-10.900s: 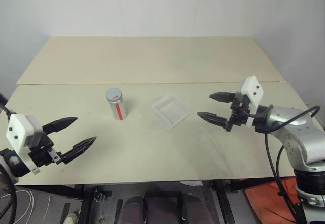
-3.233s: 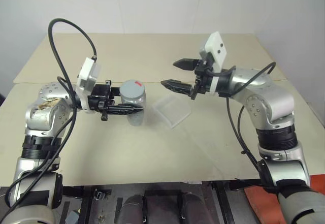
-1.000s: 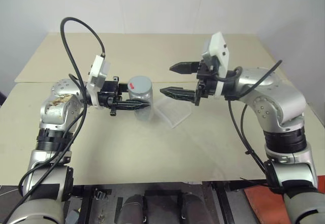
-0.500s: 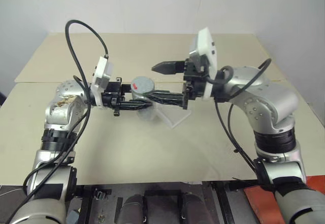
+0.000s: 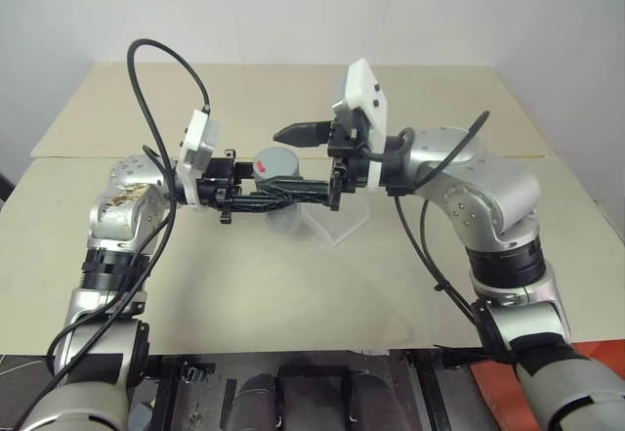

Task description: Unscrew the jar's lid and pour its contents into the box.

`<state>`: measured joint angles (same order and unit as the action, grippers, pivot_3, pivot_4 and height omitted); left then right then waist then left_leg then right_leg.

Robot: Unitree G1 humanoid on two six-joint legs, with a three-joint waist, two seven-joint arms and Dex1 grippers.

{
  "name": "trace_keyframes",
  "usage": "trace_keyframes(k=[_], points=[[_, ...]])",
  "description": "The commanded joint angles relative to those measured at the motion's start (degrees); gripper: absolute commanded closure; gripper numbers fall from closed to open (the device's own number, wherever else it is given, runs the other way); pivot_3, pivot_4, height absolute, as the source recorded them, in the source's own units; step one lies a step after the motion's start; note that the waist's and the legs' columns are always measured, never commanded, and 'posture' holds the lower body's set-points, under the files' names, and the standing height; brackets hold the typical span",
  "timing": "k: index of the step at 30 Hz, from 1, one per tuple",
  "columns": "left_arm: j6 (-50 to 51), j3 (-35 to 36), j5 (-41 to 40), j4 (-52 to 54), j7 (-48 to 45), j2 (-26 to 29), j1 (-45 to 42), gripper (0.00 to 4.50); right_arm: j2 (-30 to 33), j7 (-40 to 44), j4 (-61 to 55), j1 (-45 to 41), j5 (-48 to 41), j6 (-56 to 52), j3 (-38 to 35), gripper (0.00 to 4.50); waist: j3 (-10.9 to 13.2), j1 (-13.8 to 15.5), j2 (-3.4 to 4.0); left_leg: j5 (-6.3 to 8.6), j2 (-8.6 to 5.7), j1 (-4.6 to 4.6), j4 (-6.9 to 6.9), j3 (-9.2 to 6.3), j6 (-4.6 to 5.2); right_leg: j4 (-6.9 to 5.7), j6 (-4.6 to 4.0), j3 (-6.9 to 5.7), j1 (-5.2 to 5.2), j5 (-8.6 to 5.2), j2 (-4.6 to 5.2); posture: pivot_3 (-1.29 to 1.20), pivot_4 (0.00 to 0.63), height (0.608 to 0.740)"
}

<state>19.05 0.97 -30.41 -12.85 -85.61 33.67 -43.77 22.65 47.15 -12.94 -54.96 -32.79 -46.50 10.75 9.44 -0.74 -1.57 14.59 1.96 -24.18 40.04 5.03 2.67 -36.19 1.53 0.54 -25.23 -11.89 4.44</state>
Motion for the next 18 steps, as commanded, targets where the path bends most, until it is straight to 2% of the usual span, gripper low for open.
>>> trace_keyframes(k=[1,3,4,9,15,18], points=[[-0.7,0.5,-0.3,1.4,0.1,0.6,-0.7,2.54,-0.1,0.3,-1.2,-1.4,-0.5,-0.6,-0.6,0.97,0.0,0.0,0.00,0.00,0.00,0.00,0.00,0.00,0.00,0.00,0.00,0.00,0.00,0.00,0.00,0.00,0.150,0.740],[-0.7,0.5,-0.2,1.3,0.0,0.6,-0.8,2.54,-0.1,0.4,-1.2,-1.4,-0.5,-0.8,-0.6,1.60,0.0,0.0,0.00,0.00,0.00,0.00,0.00,0.00,0.00,0.00,0.00,0.00,0.00,0.00,0.00,0.00,0.150,0.740],[-0.7,0.5,-0.3,1.4,0.0,0.6,-0.8,2.54,-0.1,0.4,-1.2,-1.4,-0.6,-0.9,-0.7,1.73,0.0,0.0,0.00,0.00,0.00,0.00,0.00,0.00,0.00,0.00,0.00,0.00,0.00,0.00,0.00,0.00,0.150,0.740],[-0.9,0.5,-0.1,1.1,-0.1,0.6,-0.9,2.54,-0.4,0.0,-0.2,-2.0,-2.0,-2.3,-2.7,1.73,0.0,0.0,0.00,0.00,0.00,0.00,0.00,0.00,0.00,0.00,0.00,0.00,0.00,0.00,0.00,0.00,0.150,0.740],[-1.7,0.4,0.7,1.1,-0.6,1.7,0.7,2.54,-0.7,-3.5,4.1,-5.8,-8.8,-7.7,-12.5,1.73,0.0,0.1,0.00,0.00,0.00,0.00,-0.01,0.01,-0.01,-0.02,0.00,0.00,-0.01,0.00,0.01,0.00,0.150,0.740],[-1.3,1.1,0.6,1.9,0.2,1.9,1.3,2.54,2.1,-5.8,3.8,-4.4,-5.4,-5.3,-13.7,1.73,0.0,0.2,0.00,0.01,0.00,0.00,-0.03,0.00,0.01,0.03,0.00,-0.02,0.01,0.00,0.02,0.00,0.150,0.740]])
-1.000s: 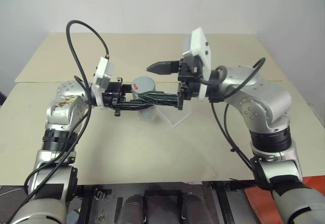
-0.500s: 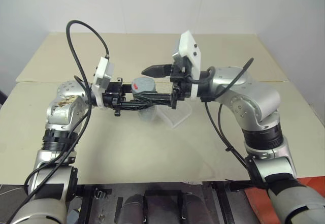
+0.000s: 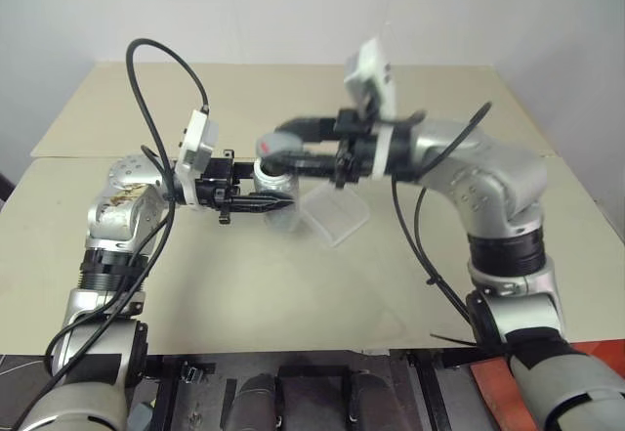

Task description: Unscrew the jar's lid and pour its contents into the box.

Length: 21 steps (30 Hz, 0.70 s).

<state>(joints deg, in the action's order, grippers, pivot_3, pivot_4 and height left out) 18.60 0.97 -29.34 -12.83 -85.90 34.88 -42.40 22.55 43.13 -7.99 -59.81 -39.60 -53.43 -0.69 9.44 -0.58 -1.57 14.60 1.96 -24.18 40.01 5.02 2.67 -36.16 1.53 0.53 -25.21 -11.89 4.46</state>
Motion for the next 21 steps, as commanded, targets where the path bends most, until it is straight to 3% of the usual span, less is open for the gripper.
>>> trace_keyframes(k=[1,10,15,21], points=[[-0.8,1.2,-0.6,2.0,0.8,0.7,0.0,2.54,3.0,-2.1,-1.4,1.0,2.4,2.5,-2.1,1.73,0.0,0.1,0.00,0.00,0.00,-0.01,0.00,0.00,0.00,0.02,0.00,-0.01,0.01,0.00,0.00,0.00,0.150,0.740],[-0.5,4.8,-0.7,4.0,7.7,1.5,1.9,2.54,11.9,-11.7,-5.1,23.7,18.2,14.3,-4.3,1.73,0.0,-0.1,-0.01,0.00,-0.02,-0.03,-0.02,0.03,0.01,0.04,0.01,0.05,-0.04,0.00,0.02,0.00,0.150,0.740],[-0.5,5.5,-0.2,5.3,13.1,0.7,2.6,2.54,9.7,-17.6,-5.1,35.8,23.1,15.7,-3.1,1.73,0.0,-0.3,-0.01,0.00,-0.02,0.00,0.01,0.04,0.00,0.10,0.02,0.11,-0.03,0.00,0.01,0.00,0.150,0.740],[-0.5,4.8,0.5,6.5,19.2,-2.1,2.5,2.54,6.6,-20.8,0.0,39.4,27.7,16.8,-0.9,1.73,0.0,-0.3,-0.01,-0.03,-0.04,0.24,0.01,0.04,-0.04,0.06,0.01,0.24,0.07,0.00,-0.01,0.00,0.150,0.740]])
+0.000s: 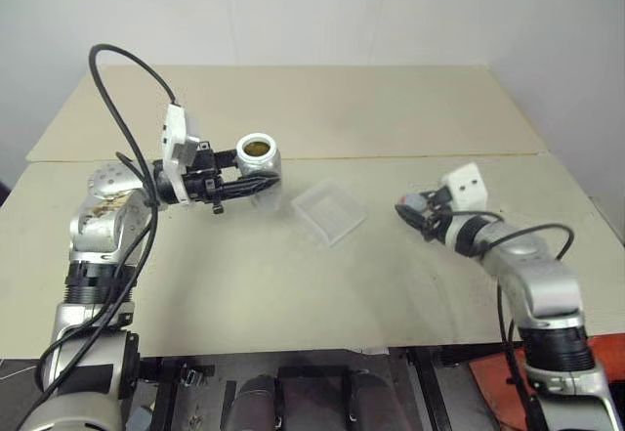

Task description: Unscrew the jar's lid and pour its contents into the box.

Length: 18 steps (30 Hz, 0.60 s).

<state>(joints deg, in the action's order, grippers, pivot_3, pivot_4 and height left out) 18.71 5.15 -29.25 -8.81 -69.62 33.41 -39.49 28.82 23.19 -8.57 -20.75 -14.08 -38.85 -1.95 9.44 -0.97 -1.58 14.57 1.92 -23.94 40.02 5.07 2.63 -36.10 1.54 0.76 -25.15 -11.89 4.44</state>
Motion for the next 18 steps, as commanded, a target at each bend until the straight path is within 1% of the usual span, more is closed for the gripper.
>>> trace_keyframes(k=[1,3,6,7,9,10,11,12,14,15,16,17,18], points=[[-0.7,0.4,0.6,2.6,3.5,-0.8,-0.5,2.54,0.4,-0.7,1.0,0.5,2.5,2.1,0.6,1.73,0.0,0.1,0.00,0.00,-0.01,0.02,0.00,0.00,0.00,0.00,0.00,0.01,0.01,0.00,0.00,0.00,0.150,0.740],[-1.3,-0.1,1.1,2.8,4.3,-1.1,-0.6,2.54,0.7,0.4,0.9,0.5,2.0,1.1,0.2,1.02,0.0,0.2,0.00,0.00,-0.01,0.05,-0.01,0.00,0.00,0.01,0.00,0.01,0.04,0.00,0.00,0.00,0.150,0.740],[-6.2,-1.7,5.7,1.7,7.5,-2.1,-1.5,2.54,3.3,4.4,-2.0,0.1,-0.6,-1.8,-1.0,0.16,0.0,0.2,0.00,0.01,-0.02,0.05,-0.03,0.00,0.01,0.05,0.00,0.02,0.04,0.00,0.01,0.00,0.150,0.740],[-8.5,-2.1,7.7,0.9,9.6,-2.9,-1.9,2.54,4.2,5.6,-2.9,-0.4,-1.7,-3.5,-1.4,0.02,0.0,0.3,0.00,0.01,-0.02,0.05,-0.02,0.01,0.02,0.07,0.01,0.02,0.05,0.00,0.01,0.00,0.150,0.740],[-19.6,-4.4,17.0,-3.6,17.5,-5.1,-3.7,2.54,6.7,9.7,-6.2,-2.4,-6.6,-8.7,-3.1,0.02,0.0,0.6,0.00,0.02,-0.02,0.05,-0.01,-0.01,0.03,0.08,0.01,0.00,0.07,0.00,0.01,0.00,0.150,0.740],[-27.4,-6.4,23.2,-6.8,22.0,-5.6,-4.8,2.54,8.0,11.9,-7.9,-4.0,-9.9,-11.8,-4.0,0.02,0.0,0.8,0.00,0.01,-0.05,0.05,-0.02,-0.02,0.03,0.08,0.01,0.00,0.09,0.01,0.03,0.00,0.150,0.740],[-36.2,-9.2,31.4,-11.3,28.6,-5.4,-6.5,2.54,9.3,14.7,-9.7,-5.8,-13.5,-14.4,-4.8,0.02,0.0,1.1,0.00,0.01,-0.06,0.05,0.00,-0.02,0.03,0.07,0.01,0.00,0.09,0.04,0.03,0.00,0.150,0.740],[-42.3,-11.1,36.9,-14.7,33.1,-5.1,-7.8,2.54,10.2,16.3,-10.7,-7.0,-15.8,-16.2,-5.2,0.02,0.0,1.1,0.00,0.01,-0.06,0.07,0.00,-0.02,0.02,0.09,0.00,0.01,0.11,0.07,0.01,0.00,0.150,0.740],[-54.0,-17.7,52.9,-22.6,47.9,-2.9,-12.6,2.54,11.6,19.3,-12.1,-10.2,-20.8,-19.9,-5.6,0.02,0.0,1.2,0.00,0.02,-0.05,0.12,-0.06,-0.01,0.03,0.13,-0.03,0.02,0.13,0.09,0.00,0.00,0.150,0.740],[-57.6,-22.2,62.1,-25.7,56.6,-1.4,-15.7,2.54,12.4,20.6,-12.5,-11.6,-22.4,-21.4,-5.2,0.02,0.0,1.4,-0.02,0.02,-0.04,0.12,-0.06,-0.01,0.03,0.14,-0.03,0.00,0.13,0.09,0.00,0.00,0.150,0.740],[-60.2,-25.7,68.8,-28.6,63.7,-0.4,-18.2,2.54,13.1,21.4,-12.6,-12.6,-23.4,-22.3,-4.8,0.02,0.0,1.4,-0.02,0.02,-0.06,0.11,-0.09,-0.01,0.03,0.18,-0.02,-0.01,0.13,0.10,0.00,0.00,0.150,0.740],[-61.3,-29.1,75.0,-30.7,70.4,0.5,-20.5,2.54,13.5,21.9,-12.6,-13.2,-24.0,-22.8,-4.5,0.02,0.0,1.6,-0.02,0.02,-0.07,0.10,-0.13,0.00,0.03,0.22,-0.02,-0.01,0.13,0.10,0.01,0.00,0.150,0.740],[-61.2,-34.3,82.5,-33.2,78.3,0.8,-23.7,2.54,13.9,22.4,-12.3,-14.2,-24.5,-23.0,-3.9,0.02,0.0,1.7,-0.02,0.03,-0.06,0.08,-0.14,0.03,0.04,0.22,-0.01,-0.03,0.13,0.10,0.02,0.00,0.150,0.740]])
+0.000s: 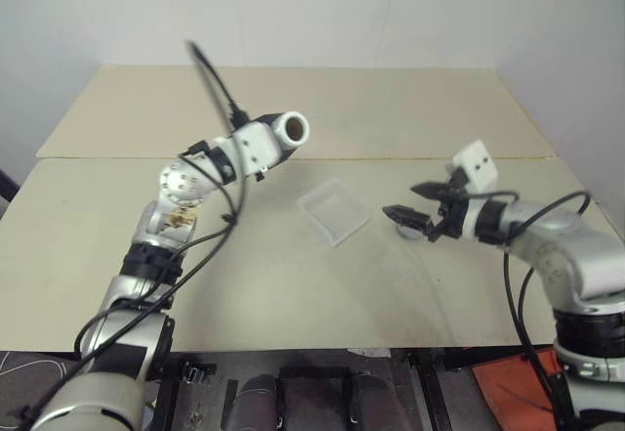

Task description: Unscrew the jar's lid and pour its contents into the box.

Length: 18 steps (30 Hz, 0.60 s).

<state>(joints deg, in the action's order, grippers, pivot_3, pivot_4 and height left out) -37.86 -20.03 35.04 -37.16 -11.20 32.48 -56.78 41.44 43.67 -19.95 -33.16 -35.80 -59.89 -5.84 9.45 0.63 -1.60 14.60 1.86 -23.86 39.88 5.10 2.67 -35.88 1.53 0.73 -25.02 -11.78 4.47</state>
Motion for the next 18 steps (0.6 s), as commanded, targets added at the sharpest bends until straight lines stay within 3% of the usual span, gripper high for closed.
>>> trace_keyframes(k=[1,3,7,13,18], points=[[-1.7,-17.1,29.1,-7.3,30.3,1.9,-10.5,2.54,1.8,2.9,-0.4,-3.1,-3.5,-2.7,0.7,0.02,0.0,0.2,0.00,0.02,0.00,-0.04,0.01,0.02,0.04,-0.01,0.03,-0.02,0.00,0.01,0.02,0.00,0.150,0.740],[2.2,-27.9,42.2,-13.2,44.1,0.3,-16.3,2.54,2.6,4.3,0.6,-5.1,-3.8,-3.3,2.2,0.02,0.0,0.6,0.00,0.04,-0.05,-0.25,0.08,0.14,0.08,-0.09,0.11,-0.12,-0.06,0.06,0.06,0.00,0.150,0.740],[6.7,-38.9,51.4,-23.7,56.2,-5.4,-22.6,2.54,3.2,5.0,1.9,-7.4,-3.4,-3.6,3.8,0.02,0.0,0.9,0.00,0.10,-0.04,-0.50,0.18,0.36,0.18,0.02,0.22,-0.20,-0.17,0.09,0.07,0.00,0.150,0.740],[10.9,-44.1,53.5,-31.3,60.1,-11.1,-25.7,2.54,2.7,3.4,0.7,-8.3,-5.1,-5.3,2.1,0.02,0.0,0.9,-0.01,0.04,-0.02,-1.11,0.32,0.48,0.08,-0.14,0.23,-0.15,-0.87,0.08,0.07,0.00,0.150,0.740],[12.8,-45.3,53.1,-32.5,61.0,-12.4,-26.7,2.54,2.6,1.9,-1.5,-6.9,-7.3,-6.3,0.3,0.02,0.0,0.9,-0.01,0.04,-0.02,-1.27,0.43,0.48,0.07,-0.21,0.23,-0.14,-1.03,0.09,0.07,0.00,0.150,0.740]])
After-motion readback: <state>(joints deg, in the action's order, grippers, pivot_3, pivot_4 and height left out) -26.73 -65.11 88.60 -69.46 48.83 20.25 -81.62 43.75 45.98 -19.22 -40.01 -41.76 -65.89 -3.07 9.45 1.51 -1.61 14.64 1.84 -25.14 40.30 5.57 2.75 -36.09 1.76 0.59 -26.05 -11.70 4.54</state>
